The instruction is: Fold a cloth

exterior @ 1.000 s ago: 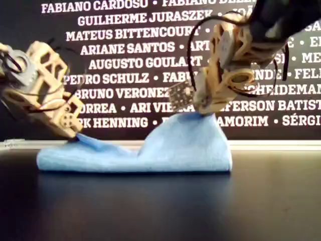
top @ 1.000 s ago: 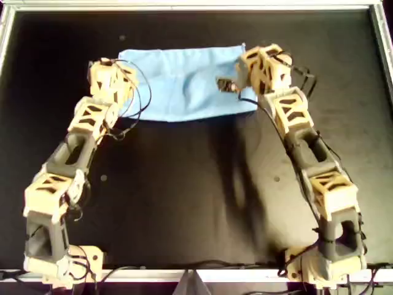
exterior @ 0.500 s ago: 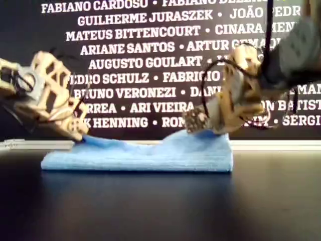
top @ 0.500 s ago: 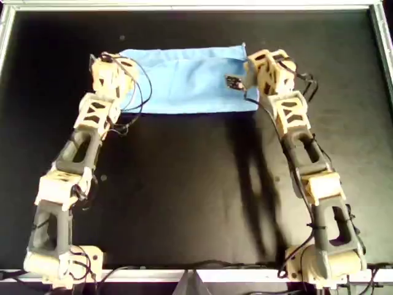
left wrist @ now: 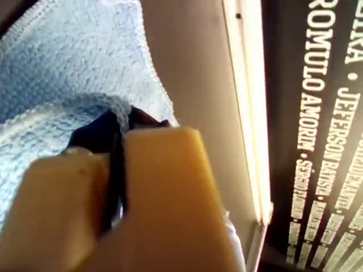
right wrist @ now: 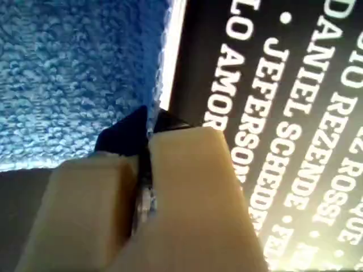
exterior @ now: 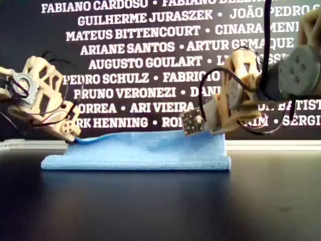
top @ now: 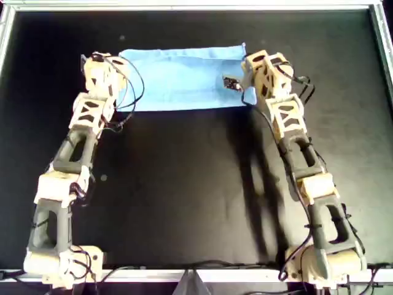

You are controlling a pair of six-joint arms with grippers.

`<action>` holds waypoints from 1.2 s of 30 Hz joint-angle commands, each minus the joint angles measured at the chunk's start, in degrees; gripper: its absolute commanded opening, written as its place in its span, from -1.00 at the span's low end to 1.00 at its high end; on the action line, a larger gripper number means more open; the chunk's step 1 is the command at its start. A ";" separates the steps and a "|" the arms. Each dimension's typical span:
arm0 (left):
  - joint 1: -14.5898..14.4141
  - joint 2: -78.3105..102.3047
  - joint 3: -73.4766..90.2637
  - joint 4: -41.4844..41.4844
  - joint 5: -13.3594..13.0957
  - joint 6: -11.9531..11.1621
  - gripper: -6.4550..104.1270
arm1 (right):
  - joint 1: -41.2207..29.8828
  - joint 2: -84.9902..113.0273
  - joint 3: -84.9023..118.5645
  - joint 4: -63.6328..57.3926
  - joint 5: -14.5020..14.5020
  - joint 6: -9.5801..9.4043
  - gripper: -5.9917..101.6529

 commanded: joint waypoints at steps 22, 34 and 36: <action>1.32 2.55 -3.87 -1.41 -0.26 0.62 -0.02 | -0.79 5.89 -5.45 -2.29 0.62 -0.44 0.21; 1.41 2.55 -4.48 -1.67 -0.18 0.35 0.27 | -1.32 9.14 -5.45 -1.32 0.70 -0.44 0.21; 1.49 2.02 -4.48 -1.76 0.70 0.62 0.34 | -1.32 9.23 -5.45 -1.32 0.70 -0.44 0.21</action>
